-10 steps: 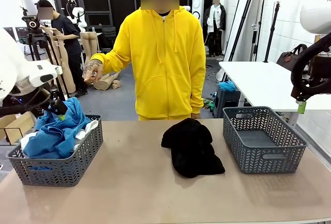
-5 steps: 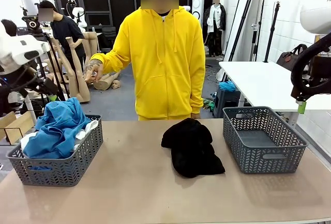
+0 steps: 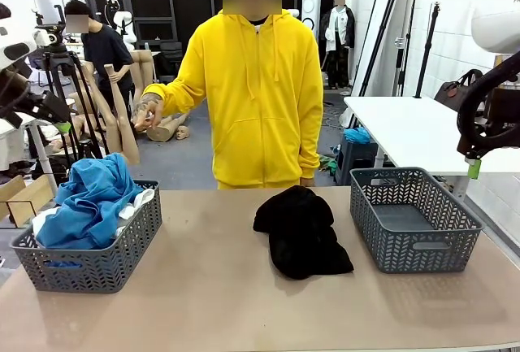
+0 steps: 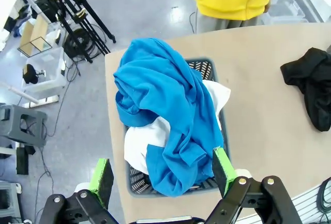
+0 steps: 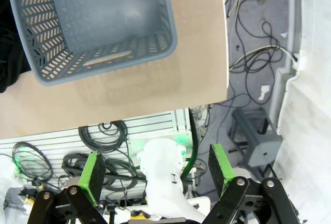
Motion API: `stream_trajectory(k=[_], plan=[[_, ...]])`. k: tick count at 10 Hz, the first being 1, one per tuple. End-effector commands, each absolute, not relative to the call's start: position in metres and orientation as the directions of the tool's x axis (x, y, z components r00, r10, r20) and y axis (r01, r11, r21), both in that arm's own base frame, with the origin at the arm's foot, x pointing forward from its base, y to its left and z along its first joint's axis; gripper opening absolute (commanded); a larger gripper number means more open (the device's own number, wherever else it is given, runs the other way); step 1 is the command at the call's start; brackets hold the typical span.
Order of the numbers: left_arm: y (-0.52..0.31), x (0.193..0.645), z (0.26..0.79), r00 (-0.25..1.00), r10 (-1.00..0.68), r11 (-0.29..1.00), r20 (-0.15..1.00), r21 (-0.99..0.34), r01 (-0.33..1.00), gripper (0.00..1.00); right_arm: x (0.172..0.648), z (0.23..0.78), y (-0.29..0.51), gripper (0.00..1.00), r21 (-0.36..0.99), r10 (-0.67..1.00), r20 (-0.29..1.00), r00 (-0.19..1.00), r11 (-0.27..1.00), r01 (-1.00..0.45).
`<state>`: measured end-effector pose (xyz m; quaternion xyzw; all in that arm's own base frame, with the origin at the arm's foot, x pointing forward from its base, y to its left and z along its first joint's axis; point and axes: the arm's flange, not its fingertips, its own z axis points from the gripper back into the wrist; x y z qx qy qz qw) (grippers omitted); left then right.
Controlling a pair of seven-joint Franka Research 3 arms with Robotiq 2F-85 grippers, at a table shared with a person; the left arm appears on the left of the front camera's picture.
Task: Sort the tops and bottoms.
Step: Lift clothes from the center of the table with your right hand.
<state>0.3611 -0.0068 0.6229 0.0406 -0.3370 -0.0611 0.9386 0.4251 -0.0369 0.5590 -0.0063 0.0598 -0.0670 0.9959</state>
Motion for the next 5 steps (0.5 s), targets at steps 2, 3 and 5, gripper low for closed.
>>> stream_trajectory(k=[2, 3, 5], plan=[[-0.0089, 0.3668, 0.6171, 0.77, -0.146, 0.988, 0.622, 0.125, 0.086, 1.0, 0.4258, 0.5592, -0.0352, 1.0, -0.006, -0.14, -0.12, 0.983, 0.99, 0.141], [-0.0089, 0.3668, 0.6171, 0.77, -0.146, 0.988, 0.622, 0.125, 0.086, 1.0, 0.4258, 0.5592, -0.0352, 1.0, -0.006, -0.14, -0.12, 0.983, 0.99, 0.141], [-0.0089, 0.3668, 0.6171, 0.77, -0.146, 0.988, 0.622, 0.125, 0.086, 1.0, 0.4258, 0.5592, -0.0352, 1.0, -0.006, -0.14, -0.12, 0.983, 0.99, 0.141]])
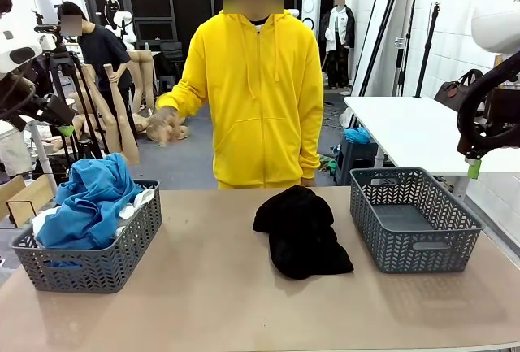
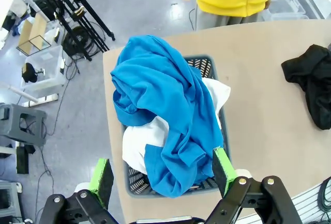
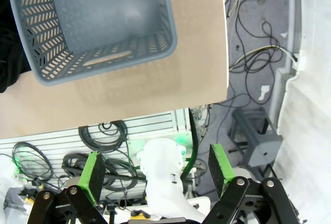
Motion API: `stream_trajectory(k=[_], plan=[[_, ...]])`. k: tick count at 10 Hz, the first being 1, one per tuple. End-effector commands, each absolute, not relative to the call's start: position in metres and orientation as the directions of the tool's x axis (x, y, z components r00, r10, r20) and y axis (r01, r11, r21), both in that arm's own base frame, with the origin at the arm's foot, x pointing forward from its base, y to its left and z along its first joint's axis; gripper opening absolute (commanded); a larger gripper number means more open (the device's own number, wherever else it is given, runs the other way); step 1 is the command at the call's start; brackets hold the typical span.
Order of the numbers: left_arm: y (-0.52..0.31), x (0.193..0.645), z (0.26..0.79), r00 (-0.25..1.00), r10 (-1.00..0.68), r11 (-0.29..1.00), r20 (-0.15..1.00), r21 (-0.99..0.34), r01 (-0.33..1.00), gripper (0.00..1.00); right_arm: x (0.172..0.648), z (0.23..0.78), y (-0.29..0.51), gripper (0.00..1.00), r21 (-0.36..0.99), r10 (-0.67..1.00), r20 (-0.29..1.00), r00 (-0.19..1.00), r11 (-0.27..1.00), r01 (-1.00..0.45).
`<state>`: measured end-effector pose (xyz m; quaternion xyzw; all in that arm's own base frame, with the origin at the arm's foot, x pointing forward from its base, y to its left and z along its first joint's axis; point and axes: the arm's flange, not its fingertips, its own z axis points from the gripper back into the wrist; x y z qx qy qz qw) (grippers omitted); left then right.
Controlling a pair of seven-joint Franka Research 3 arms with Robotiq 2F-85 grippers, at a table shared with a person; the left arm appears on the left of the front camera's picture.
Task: Sort the tops and bottoms.
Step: Lift clothes from the center of the table with your right hand.
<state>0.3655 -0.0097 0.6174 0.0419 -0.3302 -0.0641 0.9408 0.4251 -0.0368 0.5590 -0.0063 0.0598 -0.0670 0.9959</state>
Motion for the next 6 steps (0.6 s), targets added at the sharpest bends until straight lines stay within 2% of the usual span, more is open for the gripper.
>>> stream_trajectory(k=[1, 3, 6], plan=[[-0.009, 0.367, 0.617, 0.77, -0.146, 0.988, 0.622, 0.125, 0.086, 1.0, 0.426, 0.559, -0.035, 1.0, -0.006, -0.14, -0.12, 0.983, 0.99, 0.141], [0.011, 0.367, 0.626, 0.784, -0.145, 0.988, 0.604, 0.133, 0.081, 1.0, 0.425, 0.559, -0.037, 1.0, -0.021, -0.134, -0.118, 0.984, 0.991, 0.133], [0.096, 0.344, 0.646, 0.83, 0.007, 0.999, 0.558, 0.036, -0.033, 1.0, 0.488, 0.607, 0.07, 1.0, -0.013, 0.239, -0.094, 0.966, 0.97, -0.242]])
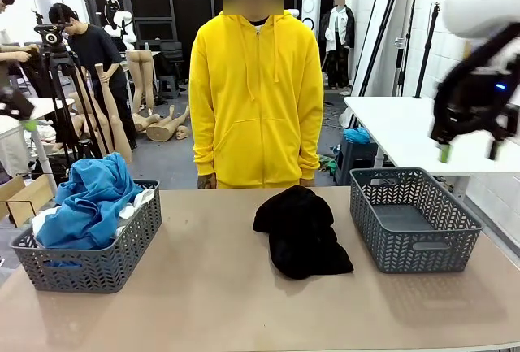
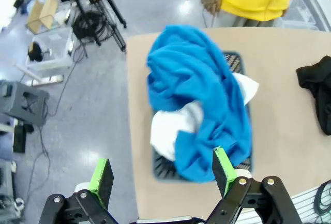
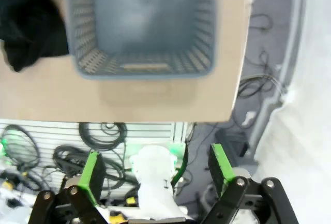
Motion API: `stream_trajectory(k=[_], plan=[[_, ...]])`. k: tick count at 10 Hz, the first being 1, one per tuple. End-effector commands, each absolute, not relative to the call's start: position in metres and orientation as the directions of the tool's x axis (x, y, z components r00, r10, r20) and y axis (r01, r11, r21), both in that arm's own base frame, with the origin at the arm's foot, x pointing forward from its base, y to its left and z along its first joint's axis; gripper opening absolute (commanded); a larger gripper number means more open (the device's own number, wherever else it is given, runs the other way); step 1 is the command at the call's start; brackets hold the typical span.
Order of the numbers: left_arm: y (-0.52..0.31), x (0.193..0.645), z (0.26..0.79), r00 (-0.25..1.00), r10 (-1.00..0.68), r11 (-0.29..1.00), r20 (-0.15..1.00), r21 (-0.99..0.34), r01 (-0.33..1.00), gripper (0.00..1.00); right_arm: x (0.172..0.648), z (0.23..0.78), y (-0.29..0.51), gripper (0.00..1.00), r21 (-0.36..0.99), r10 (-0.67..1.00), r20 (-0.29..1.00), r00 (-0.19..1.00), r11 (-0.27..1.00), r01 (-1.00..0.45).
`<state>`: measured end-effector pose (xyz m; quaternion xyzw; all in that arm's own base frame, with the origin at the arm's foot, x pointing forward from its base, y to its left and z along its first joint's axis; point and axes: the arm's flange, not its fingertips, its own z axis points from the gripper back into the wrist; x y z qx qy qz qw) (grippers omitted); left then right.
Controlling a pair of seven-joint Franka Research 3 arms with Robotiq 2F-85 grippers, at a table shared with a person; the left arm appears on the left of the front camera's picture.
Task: Sort the tops and bottoms.
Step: Lift clothes from the center of the table with your right hand.
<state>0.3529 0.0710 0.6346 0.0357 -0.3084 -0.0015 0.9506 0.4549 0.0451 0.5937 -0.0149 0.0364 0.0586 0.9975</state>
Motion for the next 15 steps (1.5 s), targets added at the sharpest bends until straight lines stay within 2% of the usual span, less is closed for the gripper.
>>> stream_trajectory(k=[1, 2, 4, 6, 9, 10, 11, 13, 15], plan=[[0.125, 0.333, 0.649, 0.828, 0.072, 0.995, 0.556, 0.013, -0.095, 1.0, 0.507, 0.617, 0.108, 1.0, -0.012, 0.311, -0.08, 0.947, 0.95, -0.313], [0.143, 0.325, 0.65, 0.817, 0.101, 0.992, 0.567, 0.003, -0.125, 1.0, 0.52, 0.617, 0.142, 1.0, -0.007, 0.378, -0.082, 0.922, 0.925, -0.38], [0.176, 0.32, 0.647, 0.811, 0.144, 0.979, 0.567, 0.041, -0.202, 1.0, 0.552, 0.583, 0.199, 1.0, 0.031, 0.508, -0.113, 0.854, 0.861, -0.508], [0.199, 0.312, 0.645, 0.788, 0.225, 0.967, 0.573, -0.033, -0.252, 1.0, 0.563, 0.53, 0.233, 1.0, 0.048, 0.604, -0.015, 0.797, 0.797, -0.602], [0.185, 0.311, 0.647, 0.801, 0.177, 0.976, 0.572, 0.003, -0.218, 1.0, 0.553, 0.478, 0.235, 1.0, 0.095, 0.637, 0.099, 0.765, 0.759, -0.644], [0.185, 0.311, 0.647, 0.801, 0.177, 0.976, 0.572, 0.003, -0.218, 1.0, 0.552, 0.471, 0.229, 1.0, 0.134, 0.616, 0.08, 0.784, 0.773, -0.62], [0.185, 0.311, 0.647, 0.801, 0.177, 0.976, 0.572, 0.003, -0.218, 1.0, 0.573, 0.489, 0.249, 1.0, 0.057, 0.61, 0.034, 0.792, 0.789, -0.611], [0.185, 0.311, 0.647, 0.801, 0.177, 0.976, 0.572, 0.003, -0.218, 1.0, 0.573, 0.489, 0.249, 1.0, 0.057, 0.61, 0.034, 0.792, 0.789, -0.611], [0.185, 0.311, 0.647, 0.801, 0.177, 0.976, 0.572, 0.003, -0.218, 1.0, 0.577, 0.465, 0.258, 1.0, 0.062, 0.647, 0.111, 0.755, 0.753, -0.655]])
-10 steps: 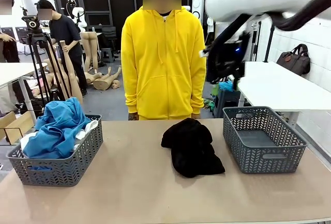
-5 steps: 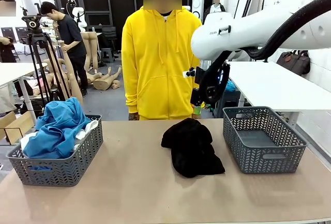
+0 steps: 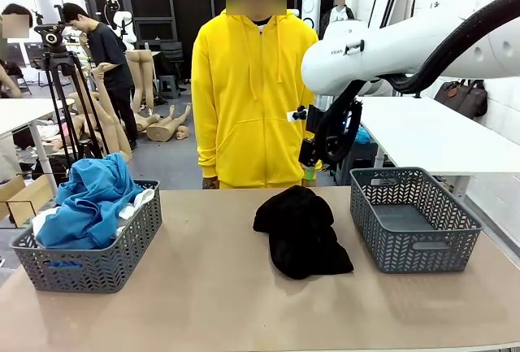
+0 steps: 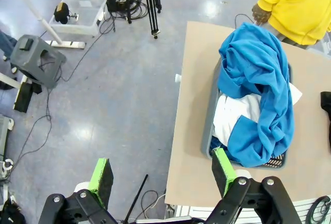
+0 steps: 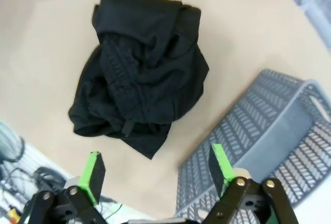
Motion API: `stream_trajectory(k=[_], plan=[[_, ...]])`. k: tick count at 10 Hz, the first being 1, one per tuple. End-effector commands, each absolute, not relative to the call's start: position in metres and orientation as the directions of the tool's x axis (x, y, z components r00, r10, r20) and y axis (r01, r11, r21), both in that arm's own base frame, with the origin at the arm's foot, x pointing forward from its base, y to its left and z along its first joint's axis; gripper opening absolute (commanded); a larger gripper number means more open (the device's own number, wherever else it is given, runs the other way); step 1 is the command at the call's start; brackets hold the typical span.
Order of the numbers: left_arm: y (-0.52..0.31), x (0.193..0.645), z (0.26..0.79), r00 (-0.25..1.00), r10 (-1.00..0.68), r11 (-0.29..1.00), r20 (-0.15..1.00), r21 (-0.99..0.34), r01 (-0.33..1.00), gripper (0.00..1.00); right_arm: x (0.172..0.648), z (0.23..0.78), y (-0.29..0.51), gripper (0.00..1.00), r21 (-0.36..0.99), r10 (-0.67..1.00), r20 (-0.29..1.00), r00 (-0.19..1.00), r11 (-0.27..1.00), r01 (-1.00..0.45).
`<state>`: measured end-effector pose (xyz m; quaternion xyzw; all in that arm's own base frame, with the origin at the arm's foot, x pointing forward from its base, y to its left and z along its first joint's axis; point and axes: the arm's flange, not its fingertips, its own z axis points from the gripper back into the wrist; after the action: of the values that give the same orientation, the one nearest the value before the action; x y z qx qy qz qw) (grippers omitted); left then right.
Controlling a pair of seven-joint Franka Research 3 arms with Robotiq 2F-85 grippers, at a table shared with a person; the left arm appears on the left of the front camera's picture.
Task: Sort the tops and bottoms.
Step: Lift clothes from the center of the table with your right hand.
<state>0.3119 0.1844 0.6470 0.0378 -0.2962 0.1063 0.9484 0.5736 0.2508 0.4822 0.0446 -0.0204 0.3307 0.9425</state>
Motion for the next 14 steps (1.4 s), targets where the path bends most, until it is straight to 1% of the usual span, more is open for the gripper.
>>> stream_trajectory(k=[1, 3, 5, 7, 9, 13, 14], plan=[[0.185, 0.311, 0.647, 0.801, 0.177, 0.976, 0.572, 0.003, -0.218, 1.0, 0.586, 0.451, 0.266, 1.0, 0.101, 0.654, 0.108, 0.749, 0.742, -0.662], [0.185, 0.311, 0.647, 0.801, 0.177, 0.976, 0.572, 0.003, -0.218, 1.0, 0.595, 0.43, 0.273, 1.0, 0.086, 0.647, 0.139, 0.75, 0.746, -0.66], [0.185, 0.311, 0.647, 0.801, 0.177, 0.976, 0.572, 0.003, -0.218, 1.0, 0.599, 0.41, 0.277, 1.0, 0.052, 0.648, 0.107, 0.754, 0.754, -0.655], [0.185, 0.311, 0.647, 0.801, 0.177, 0.976, 0.572, 0.003, -0.218, 1.0, 0.604, 0.386, 0.286, 1.0, 0.052, 0.66, 0.045, 0.75, 0.748, -0.662], [0.185, 0.311, 0.647, 0.801, 0.177, 0.976, 0.572, 0.003, -0.218, 1.0, 0.608, 0.37, 0.288, 1.0, 0.103, 0.667, 0.006, 0.745, 0.741, -0.664], [0.185, 0.311, 0.647, 0.801, 0.177, 0.976, 0.572, 0.003, -0.218, 1.0, 0.609, 0.36, 0.291, 1.0, 0.113, 0.659, -0.014, 0.752, 0.749, -0.653], [0.185, 0.311, 0.647, 0.801, 0.177, 0.976, 0.572, 0.003, -0.218, 1.0, 0.608, 0.361, 0.291, 0.81, 0.114, 0.659, -0.011, 0.752, 0.748, -0.654]])
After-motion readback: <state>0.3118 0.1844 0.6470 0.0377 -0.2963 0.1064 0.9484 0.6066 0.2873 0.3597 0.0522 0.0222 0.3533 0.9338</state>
